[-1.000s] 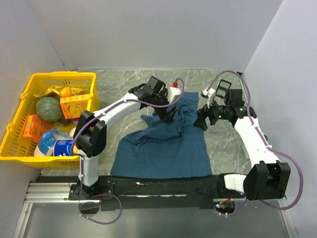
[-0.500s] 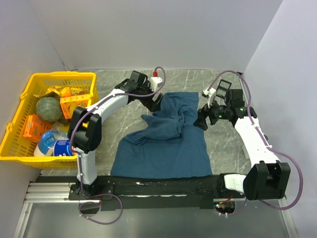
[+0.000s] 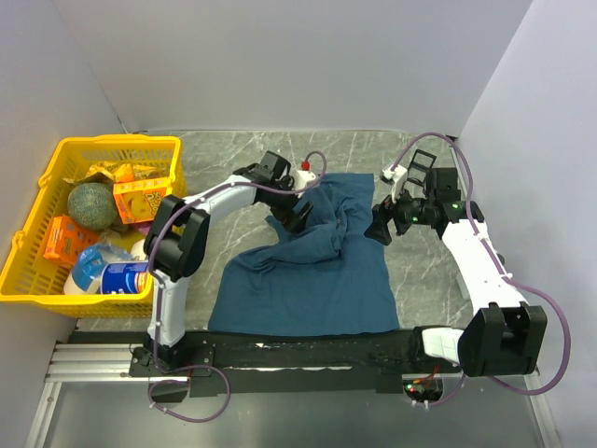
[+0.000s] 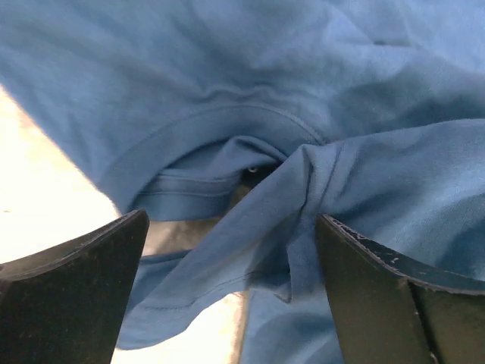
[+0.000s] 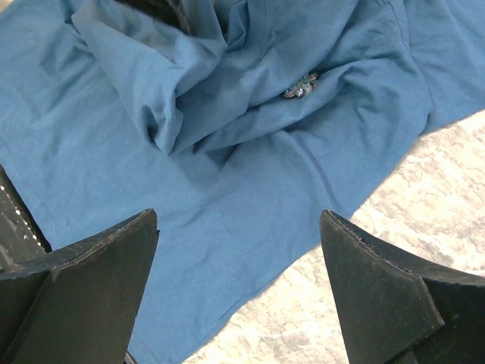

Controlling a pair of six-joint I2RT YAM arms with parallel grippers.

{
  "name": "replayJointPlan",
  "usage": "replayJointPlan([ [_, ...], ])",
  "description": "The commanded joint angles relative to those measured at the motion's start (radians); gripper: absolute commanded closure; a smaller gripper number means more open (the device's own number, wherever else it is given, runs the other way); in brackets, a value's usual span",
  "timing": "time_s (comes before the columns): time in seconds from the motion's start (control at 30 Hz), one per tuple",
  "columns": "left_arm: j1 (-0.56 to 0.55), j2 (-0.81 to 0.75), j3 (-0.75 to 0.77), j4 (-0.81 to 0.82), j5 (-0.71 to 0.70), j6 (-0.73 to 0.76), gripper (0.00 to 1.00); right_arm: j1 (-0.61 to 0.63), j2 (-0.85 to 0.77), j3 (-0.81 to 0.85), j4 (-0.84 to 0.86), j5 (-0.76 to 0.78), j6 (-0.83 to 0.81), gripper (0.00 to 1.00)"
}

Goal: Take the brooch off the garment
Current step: Adjust the clothes at the center of the board.

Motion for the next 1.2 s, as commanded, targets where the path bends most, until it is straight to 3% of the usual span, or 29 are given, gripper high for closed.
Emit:
replayJointPlan([
  [0.0,0.000,0.019,0.027,-0.052,0.025,0.034,0.08,-0.008,0.009,-0.007,0.053,-0.024,0.023,0.08],
  [0.17,0.000,0.053,0.060,-0.117,0.017,0.051,0.52,0.035,0.099,0.016,0.099,-0.003,0.095,0.12],
  [0.2,0.000,0.053,0.060,-0.120,0.007,0.052,0.70,0.043,0.111,0.028,0.122,0.020,0.109,0.13],
  [0.3,0.001,0.040,0.049,-0.114,-0.027,0.042,0.99,0.073,0.160,0.068,0.153,0.048,0.158,0.16],
  [0.5,0.039,-0.050,0.040,-0.033,-0.117,-0.024,0.99,0.075,0.252,0.145,0.211,0.088,0.227,0.21],
  [0.77,0.147,-0.219,0.004,0.159,-0.450,-0.095,0.99,0.101,0.355,0.220,0.244,0.100,0.278,0.25],
  [1.1,0.153,-0.156,0.009,0.129,-0.821,-0.124,0.99,0.165,0.446,0.312,0.234,0.149,0.297,0.26],
  [1.17,0.153,-0.135,0.021,0.109,-0.843,-0.132,0.94,0.175,0.463,0.330,0.237,0.190,0.310,0.26],
])
